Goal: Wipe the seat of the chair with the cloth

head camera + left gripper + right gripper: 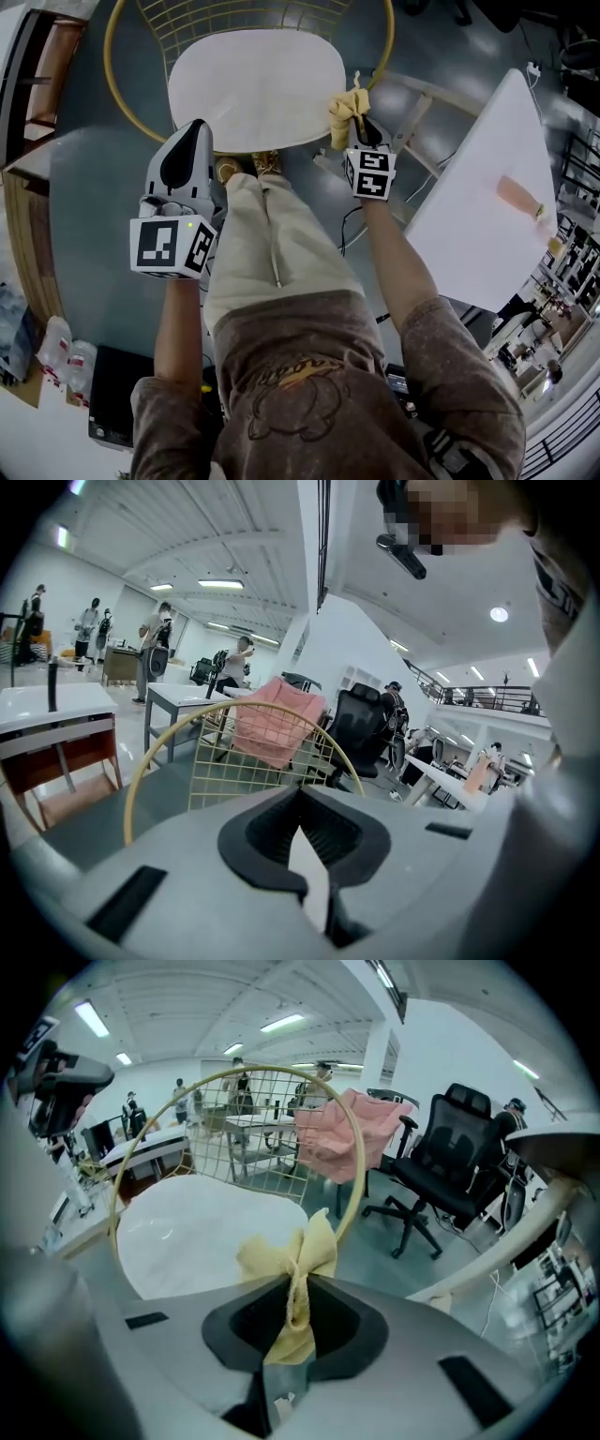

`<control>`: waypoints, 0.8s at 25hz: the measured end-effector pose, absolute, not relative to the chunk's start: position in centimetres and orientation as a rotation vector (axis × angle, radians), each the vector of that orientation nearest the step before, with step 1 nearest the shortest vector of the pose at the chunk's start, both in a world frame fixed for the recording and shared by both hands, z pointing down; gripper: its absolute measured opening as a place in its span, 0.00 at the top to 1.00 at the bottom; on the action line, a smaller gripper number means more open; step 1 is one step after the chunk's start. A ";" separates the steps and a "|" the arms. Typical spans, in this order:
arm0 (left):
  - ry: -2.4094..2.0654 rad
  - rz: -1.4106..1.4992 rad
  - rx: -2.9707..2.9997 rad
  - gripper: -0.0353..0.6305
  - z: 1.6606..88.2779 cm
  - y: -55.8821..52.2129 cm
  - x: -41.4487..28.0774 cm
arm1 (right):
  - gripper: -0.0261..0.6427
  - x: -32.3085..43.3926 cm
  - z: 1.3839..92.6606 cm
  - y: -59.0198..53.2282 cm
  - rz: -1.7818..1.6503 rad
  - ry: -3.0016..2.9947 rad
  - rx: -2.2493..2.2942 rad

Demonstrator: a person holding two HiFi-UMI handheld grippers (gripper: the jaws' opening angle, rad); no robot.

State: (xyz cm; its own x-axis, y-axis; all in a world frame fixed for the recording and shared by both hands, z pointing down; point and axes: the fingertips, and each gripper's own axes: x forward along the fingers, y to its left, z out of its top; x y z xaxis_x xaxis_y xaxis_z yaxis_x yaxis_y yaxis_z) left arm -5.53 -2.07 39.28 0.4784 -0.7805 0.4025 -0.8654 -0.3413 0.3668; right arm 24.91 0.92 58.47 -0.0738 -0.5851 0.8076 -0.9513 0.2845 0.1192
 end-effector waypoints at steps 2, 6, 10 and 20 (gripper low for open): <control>-1.354 0.213 2.201 0.93 38.8 -2.1 -5.6 | 0.86 25.3 57.8 0.8 0.620 -1.772 1.434; -1.346 0.233 2.211 0.93 37.7 -2.0 -5.6 | 0.86 24.9 56.0 0.8 0.654 -1.802 1.453; -1.353 0.228 2.210 0.93 35.5 -2.2 -5.8 | 0.86 24.0 53.0 0.0 0.652 -1.849 1.463; -1.404 0.204 2.245 0.93 26.7 -2.4 -7.2 | 0.86 19.3 39.8 -3.8 0.610 -2.131 1.475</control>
State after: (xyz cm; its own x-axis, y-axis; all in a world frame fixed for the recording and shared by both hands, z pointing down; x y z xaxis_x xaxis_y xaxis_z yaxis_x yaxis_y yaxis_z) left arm -7.22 -2.40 26.71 0.4626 -0.8061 0.3690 -0.8778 -0.3580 0.3183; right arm 19.35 -3.80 39.83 -0.3080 -0.7310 0.6089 -0.9425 0.3219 -0.0904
